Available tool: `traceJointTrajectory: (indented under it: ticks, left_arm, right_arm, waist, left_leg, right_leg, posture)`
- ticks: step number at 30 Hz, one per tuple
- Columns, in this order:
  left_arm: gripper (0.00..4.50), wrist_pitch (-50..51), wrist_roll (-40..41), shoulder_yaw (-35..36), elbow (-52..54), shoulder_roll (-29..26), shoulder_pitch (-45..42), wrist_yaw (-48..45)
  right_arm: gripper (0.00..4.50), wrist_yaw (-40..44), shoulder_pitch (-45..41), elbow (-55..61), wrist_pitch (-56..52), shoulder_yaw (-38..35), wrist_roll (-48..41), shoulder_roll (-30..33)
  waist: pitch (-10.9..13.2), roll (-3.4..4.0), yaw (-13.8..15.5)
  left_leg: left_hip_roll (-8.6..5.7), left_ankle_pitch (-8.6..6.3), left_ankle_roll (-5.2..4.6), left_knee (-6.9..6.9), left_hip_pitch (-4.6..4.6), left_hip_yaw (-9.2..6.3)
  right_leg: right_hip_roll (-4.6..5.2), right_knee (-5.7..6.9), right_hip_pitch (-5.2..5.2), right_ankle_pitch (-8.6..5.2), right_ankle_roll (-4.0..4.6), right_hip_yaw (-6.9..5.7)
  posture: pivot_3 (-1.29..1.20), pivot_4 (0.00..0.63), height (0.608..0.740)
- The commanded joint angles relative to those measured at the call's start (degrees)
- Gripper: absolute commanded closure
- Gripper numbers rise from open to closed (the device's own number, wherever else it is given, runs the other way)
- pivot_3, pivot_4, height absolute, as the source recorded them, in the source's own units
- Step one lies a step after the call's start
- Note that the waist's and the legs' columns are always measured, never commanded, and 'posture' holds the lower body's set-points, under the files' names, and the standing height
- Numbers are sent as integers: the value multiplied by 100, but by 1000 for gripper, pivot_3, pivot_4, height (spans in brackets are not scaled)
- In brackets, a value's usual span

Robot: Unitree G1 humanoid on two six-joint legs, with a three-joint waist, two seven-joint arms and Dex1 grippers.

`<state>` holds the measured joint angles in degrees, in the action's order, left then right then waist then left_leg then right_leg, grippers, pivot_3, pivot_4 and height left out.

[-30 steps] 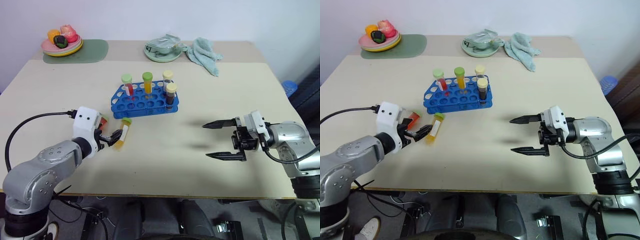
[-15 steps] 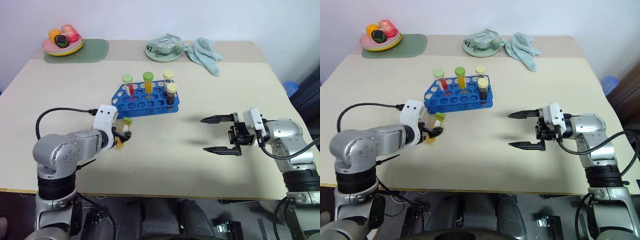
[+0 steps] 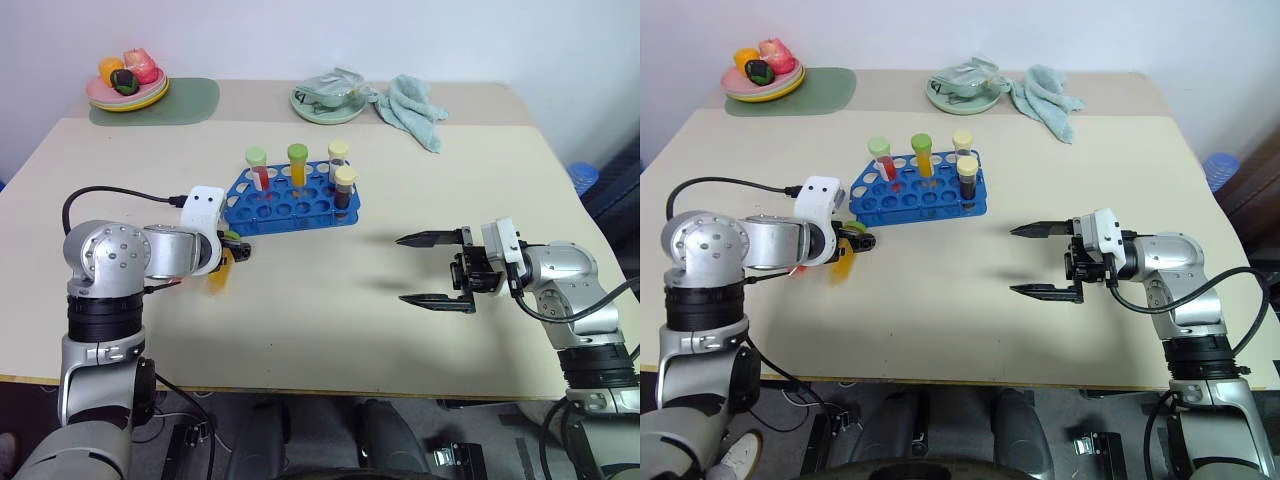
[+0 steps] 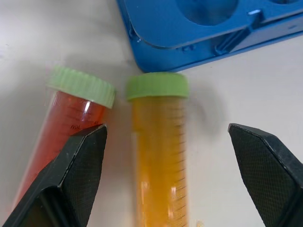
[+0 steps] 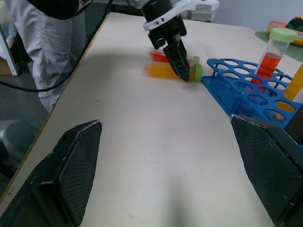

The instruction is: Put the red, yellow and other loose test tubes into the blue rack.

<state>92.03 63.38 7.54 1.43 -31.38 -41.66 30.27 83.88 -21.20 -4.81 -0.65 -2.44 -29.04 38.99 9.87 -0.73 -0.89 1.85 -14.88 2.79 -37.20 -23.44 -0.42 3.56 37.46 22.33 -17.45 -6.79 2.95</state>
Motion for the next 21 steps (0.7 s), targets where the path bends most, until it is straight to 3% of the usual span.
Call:
traceJointTrajectory:
  ticks: [1, 15, 21]
  left_arm:
    - [282, 47, 582, -126, -410, -273, -330, 466]
    - [282, 47, 2515, -438, -1260, -552, -523, 2075]
    - [3003, -67, 2788, -337, -1311, -564, -449, 2643]
  right_arm:
    - [63, -83, 8, 210, 85, -97, -79, -57]
    - [63, -323, 205, 486, 19, -65, -96, -173]
    - [0, -382, 236, 542, -8, -53, -104, -203]
  waist:
    - [0, 0, -2]
    - [0, 0, 11]
    - [0, 0, 7]
  left_leg:
    - [0, 0, 0, 0, 0, -1]
    - [-1, 23, 41, 0, -1, -1]
    - [-2, 24, 43, -1, -1, 1]
  right_leg:
    - [0, 1, 1, 0, 0, 0]
    - [2, 4, 1, 0, 0, 0]
    - [3, 4, 1, 0, 0, 0]
  posture:
    - [0, 150, 740]
    - [0, 150, 740]
    - [0, 150, 740]
